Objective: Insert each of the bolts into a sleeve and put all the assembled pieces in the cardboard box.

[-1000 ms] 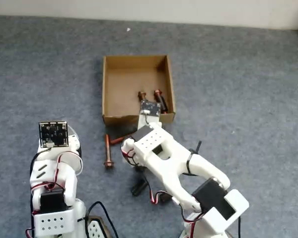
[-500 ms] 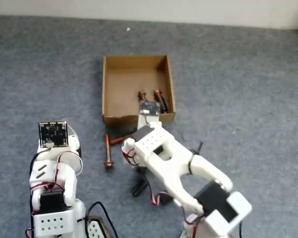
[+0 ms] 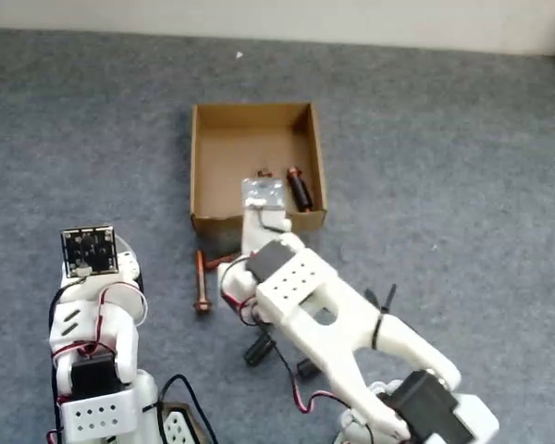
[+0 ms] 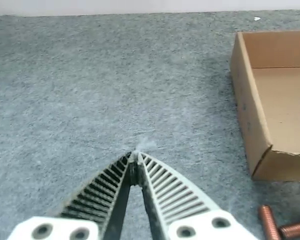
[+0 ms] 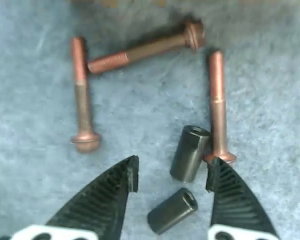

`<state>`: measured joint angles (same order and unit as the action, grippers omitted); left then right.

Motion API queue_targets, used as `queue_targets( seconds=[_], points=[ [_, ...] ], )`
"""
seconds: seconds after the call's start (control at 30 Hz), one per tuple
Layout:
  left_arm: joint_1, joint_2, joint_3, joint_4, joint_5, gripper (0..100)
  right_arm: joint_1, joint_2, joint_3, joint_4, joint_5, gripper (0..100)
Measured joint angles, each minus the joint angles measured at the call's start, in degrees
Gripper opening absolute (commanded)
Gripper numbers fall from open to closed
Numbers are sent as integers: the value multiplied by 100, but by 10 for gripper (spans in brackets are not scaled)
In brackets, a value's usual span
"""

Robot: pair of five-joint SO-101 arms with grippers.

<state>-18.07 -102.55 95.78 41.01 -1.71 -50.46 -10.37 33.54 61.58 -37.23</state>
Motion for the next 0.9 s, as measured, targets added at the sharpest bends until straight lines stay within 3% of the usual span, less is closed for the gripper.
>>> queue_targets(
  seconds=[0.47, 0.7, 0.9],
  points=[
    [-26, 0, 0, 0, 0, 7, 123, 1310, -18, -536, 0, 203],
    [-26, 0, 0, 0, 0, 7, 185, 1354, -26, -501, 9, 9],
    [-26, 0, 0, 0, 0, 7, 264, 1354, -9, -484, 554, 5]
  ],
)
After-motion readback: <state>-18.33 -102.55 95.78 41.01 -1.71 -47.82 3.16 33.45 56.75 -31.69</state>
